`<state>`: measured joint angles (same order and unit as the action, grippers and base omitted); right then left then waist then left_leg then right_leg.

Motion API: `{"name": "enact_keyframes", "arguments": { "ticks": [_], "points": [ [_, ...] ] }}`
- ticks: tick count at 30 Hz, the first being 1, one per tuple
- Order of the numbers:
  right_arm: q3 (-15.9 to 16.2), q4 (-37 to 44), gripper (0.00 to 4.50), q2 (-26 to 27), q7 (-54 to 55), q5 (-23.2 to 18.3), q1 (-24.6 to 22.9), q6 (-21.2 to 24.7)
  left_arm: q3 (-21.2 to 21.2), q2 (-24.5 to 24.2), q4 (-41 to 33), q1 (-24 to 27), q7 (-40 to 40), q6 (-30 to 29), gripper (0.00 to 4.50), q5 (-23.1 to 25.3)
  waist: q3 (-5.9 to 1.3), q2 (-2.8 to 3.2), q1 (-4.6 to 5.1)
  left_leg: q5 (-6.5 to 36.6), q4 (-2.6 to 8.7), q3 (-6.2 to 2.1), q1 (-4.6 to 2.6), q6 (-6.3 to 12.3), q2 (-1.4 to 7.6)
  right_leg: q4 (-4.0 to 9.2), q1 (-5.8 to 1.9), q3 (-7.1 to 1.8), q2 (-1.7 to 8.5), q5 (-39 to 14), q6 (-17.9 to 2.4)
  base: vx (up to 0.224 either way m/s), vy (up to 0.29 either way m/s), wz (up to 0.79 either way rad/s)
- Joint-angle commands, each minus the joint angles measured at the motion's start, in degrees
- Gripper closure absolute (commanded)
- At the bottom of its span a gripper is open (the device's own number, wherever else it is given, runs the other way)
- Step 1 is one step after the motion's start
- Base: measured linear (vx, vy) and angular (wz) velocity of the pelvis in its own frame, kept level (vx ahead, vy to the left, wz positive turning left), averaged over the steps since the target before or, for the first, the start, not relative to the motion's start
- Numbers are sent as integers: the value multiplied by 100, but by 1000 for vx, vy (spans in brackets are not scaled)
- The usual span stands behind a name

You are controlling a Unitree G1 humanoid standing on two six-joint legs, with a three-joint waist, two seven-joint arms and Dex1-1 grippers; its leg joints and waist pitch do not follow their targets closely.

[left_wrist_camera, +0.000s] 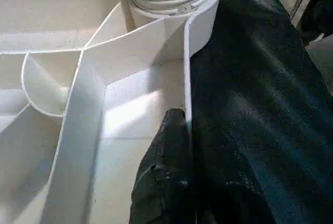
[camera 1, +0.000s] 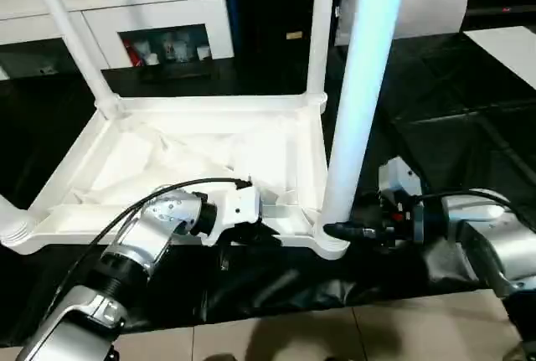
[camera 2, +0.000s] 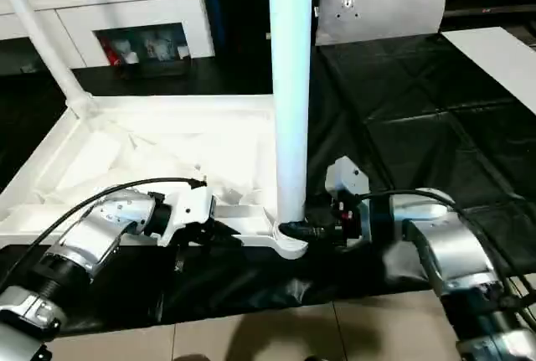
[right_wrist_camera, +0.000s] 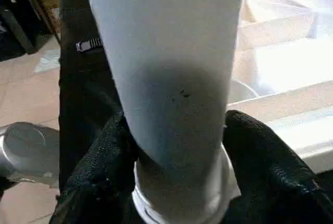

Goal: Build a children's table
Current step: Rotate leg to tighten

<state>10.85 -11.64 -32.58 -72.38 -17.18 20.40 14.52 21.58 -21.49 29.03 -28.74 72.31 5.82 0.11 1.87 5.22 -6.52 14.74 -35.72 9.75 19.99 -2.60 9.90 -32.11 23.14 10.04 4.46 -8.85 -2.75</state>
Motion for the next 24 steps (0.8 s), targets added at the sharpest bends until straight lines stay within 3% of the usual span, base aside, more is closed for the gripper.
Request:
{"name": "enact_keyframes", "arguments": {
  "ticks": [1, 8, 11, 16, 18, 19, 22, 24],
  "points": [
    [88, -68, 219, 14, -43, 67, 108, -44, 94, 52, -113, 98, 84, -3, 450, -53, -401, -168, -14, -298, 350, -138, 60, 837, 375, 330, -390, -407, 541, -1657, -223, 0, 0, 0],
    [138, -98, 250, 100, 52, 67, 108, -6, 3, 4, -210, 128, 89, -232, 450, -132, -410, -169, -11, -371, 353, -147, 54, 831, 391, 293, -386, -418, 547, -1601, -237, 0, 0, 0],
    [160, -145, 251, 489, 833, 312, 70, 239, -109, -7, -342, 177, -203, -662, 450, -107, -394, -159, 24, -328, 360, -148, 65, 788, 378, 319, -388, -409, 546, -1683, -242, 0, 0, 0],
    [135, -219, 252, 899, 1614, 494, 120, 547, -217, 123, -442, 174, -608, -1087, 450, -62, -337, -152, 223, 164, 405, -144, 34, 468, 321, 468, -393, -355, 520, -2364, -49, 0, 0, 0],
    [-89, -582, 252, 1846, 3382, 803, 447, 1146, -434, 739, -500, -13, -1761, -1858, 450, 82, -299, -150, 370, 388, 409, -138, 26, 311, 281, 527, -392, -319, 494, -2691, 50, 0, 0, 0],
    [-154, -793, 252, 2102, 3840, 894, 585, 1210, -488, 976, -362, -143, -2166, -1945, 450, 165, -285, -150, 476, 518, 393, -149, 0, 190, 240, 606, -388, -244, 485, -2979, 142, 0, 0, 0],
    [-362, -1070, 252, 2417, 4337, 834, 736, 1237, -523, 1229, -153, -305, -2593, -1998, 450, 263, -300, -131, 546, 652, 376, -142, -33, 268, 213, 692, -389, -203, 473, -3101, 327, 0, 0, 0],
    [-420, -1151, 252, 2528, 4505, 838, 784, 1220, -525, 1318, -70, -375, -2761, -2014, 450, 320, -261, -139, 582, 914, 382, -135, -100, 341, 213, 759, -337, -175, 463, -3245, 400, 0, 0, 0]
  ]
}}
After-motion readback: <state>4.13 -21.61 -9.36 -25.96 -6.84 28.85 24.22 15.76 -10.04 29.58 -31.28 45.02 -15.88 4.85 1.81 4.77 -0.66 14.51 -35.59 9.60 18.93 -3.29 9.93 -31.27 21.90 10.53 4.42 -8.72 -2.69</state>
